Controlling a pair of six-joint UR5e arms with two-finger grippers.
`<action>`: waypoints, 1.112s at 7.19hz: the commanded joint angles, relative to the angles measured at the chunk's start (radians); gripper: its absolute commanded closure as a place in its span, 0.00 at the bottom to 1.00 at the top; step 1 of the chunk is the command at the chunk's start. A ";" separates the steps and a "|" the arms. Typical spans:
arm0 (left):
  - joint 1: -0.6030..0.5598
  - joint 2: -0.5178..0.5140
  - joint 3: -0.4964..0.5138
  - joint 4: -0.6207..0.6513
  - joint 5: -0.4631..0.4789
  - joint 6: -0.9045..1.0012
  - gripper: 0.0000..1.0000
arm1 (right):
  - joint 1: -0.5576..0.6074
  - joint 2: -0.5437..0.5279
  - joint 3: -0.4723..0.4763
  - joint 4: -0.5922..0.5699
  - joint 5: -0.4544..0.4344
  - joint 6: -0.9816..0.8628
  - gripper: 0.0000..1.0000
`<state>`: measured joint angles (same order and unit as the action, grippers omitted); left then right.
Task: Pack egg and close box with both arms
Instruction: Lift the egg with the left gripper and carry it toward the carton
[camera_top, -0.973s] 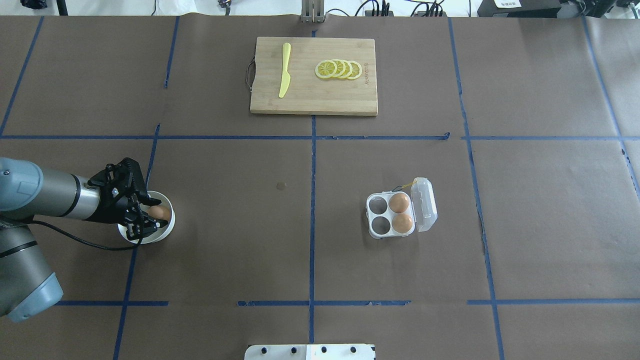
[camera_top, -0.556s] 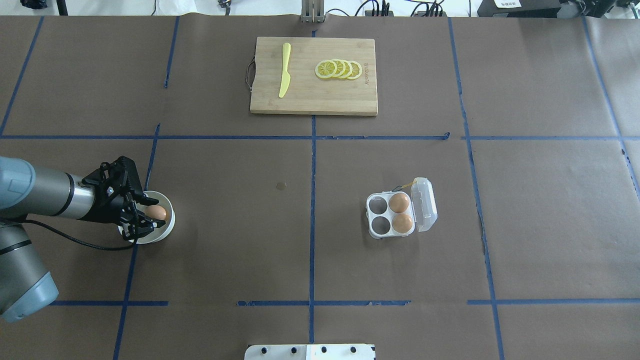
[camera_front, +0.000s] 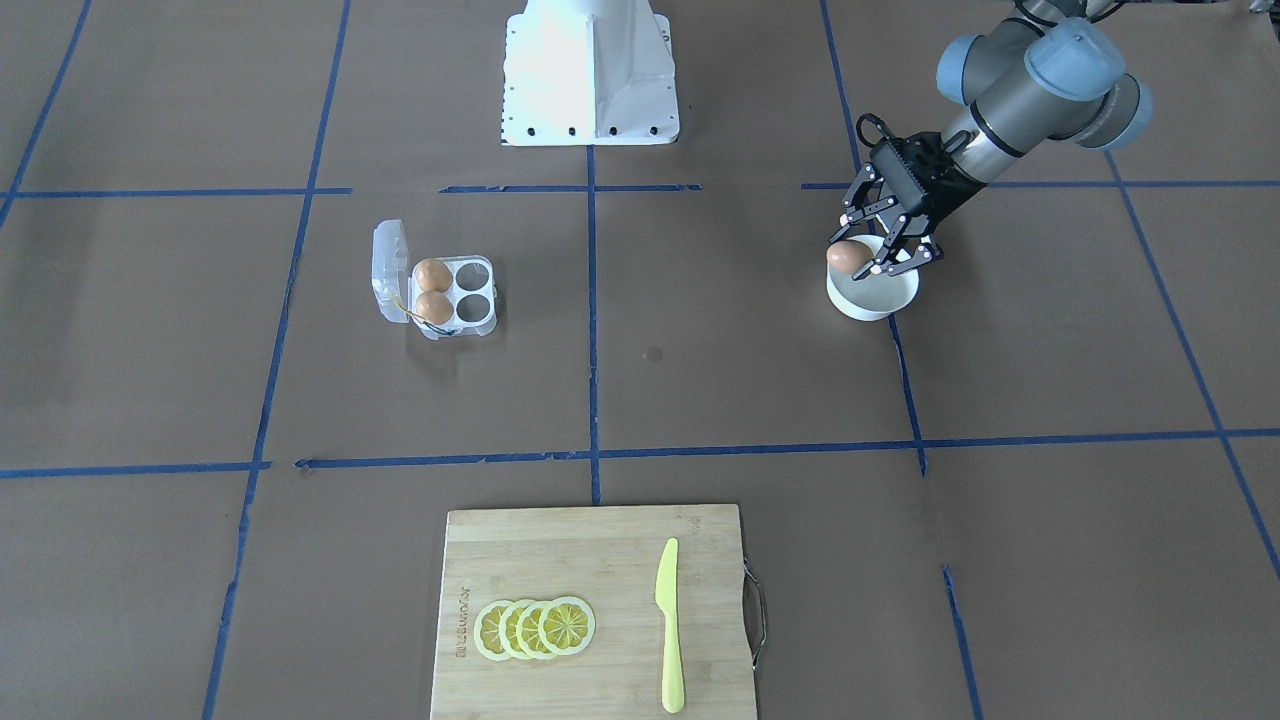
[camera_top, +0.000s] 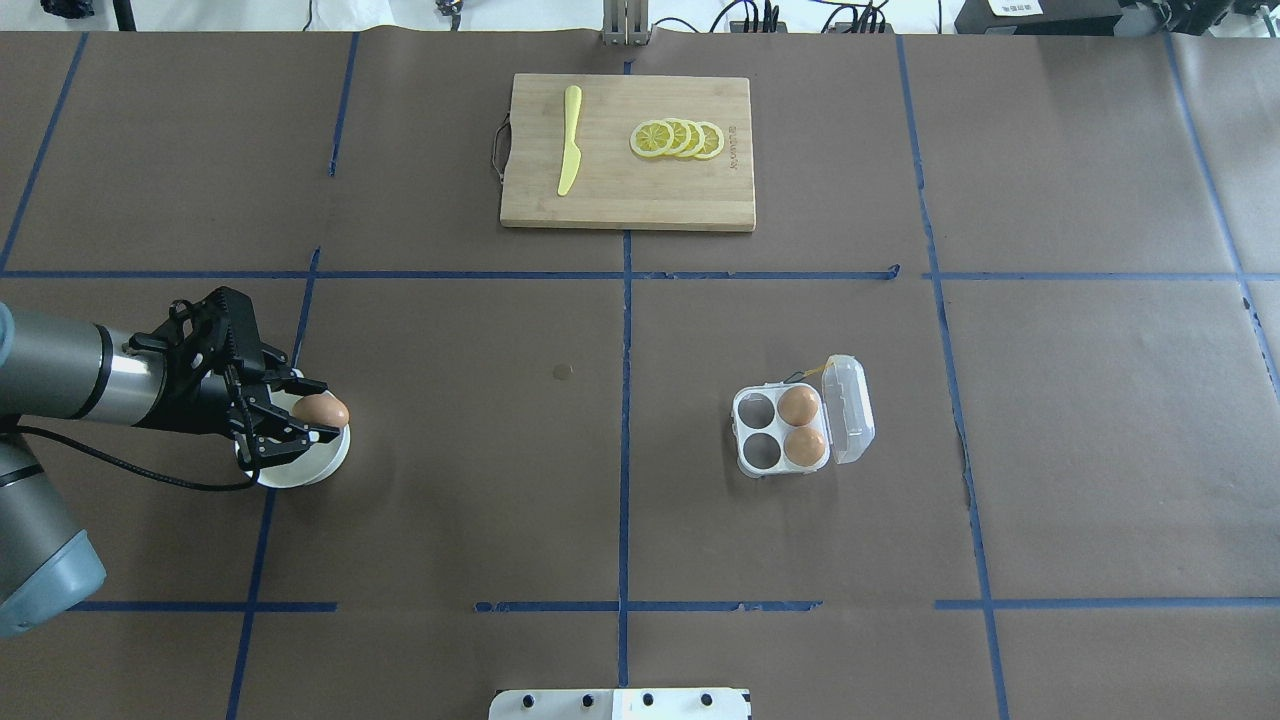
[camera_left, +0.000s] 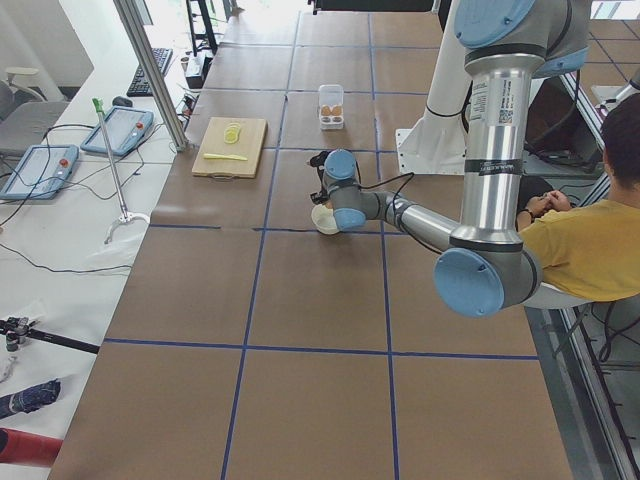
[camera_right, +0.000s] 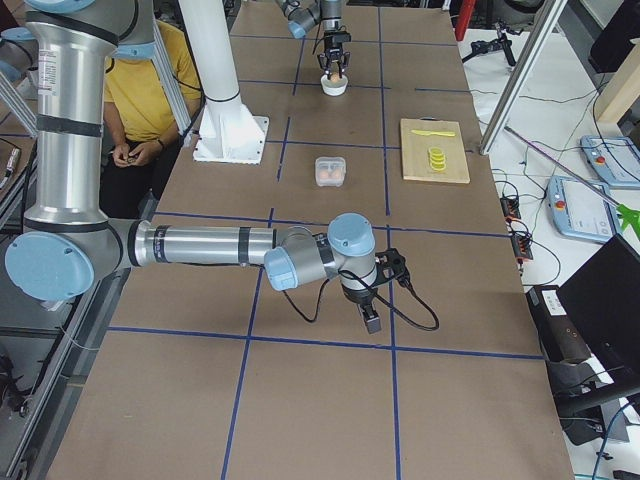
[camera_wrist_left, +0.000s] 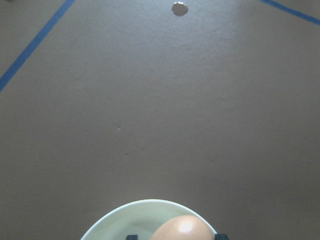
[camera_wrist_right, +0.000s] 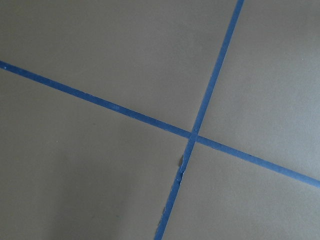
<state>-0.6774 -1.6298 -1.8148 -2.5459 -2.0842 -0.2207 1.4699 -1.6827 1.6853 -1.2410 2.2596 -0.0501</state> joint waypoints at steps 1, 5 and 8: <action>0.004 -0.109 0.029 -0.077 0.004 -0.143 0.73 | 0.000 0.001 -0.001 0.000 0.000 0.000 0.00; 0.028 -0.347 0.155 -0.204 0.004 -0.163 0.80 | 0.001 0.009 -0.001 -0.003 0.012 0.007 0.00; 0.197 -0.453 0.176 -0.240 0.211 -0.186 0.79 | 0.001 0.014 -0.001 -0.005 0.018 0.009 0.00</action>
<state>-0.5582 -2.0344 -1.6515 -2.7754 -2.0018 -0.3892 1.4711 -1.6698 1.6843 -1.2453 2.2737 -0.0417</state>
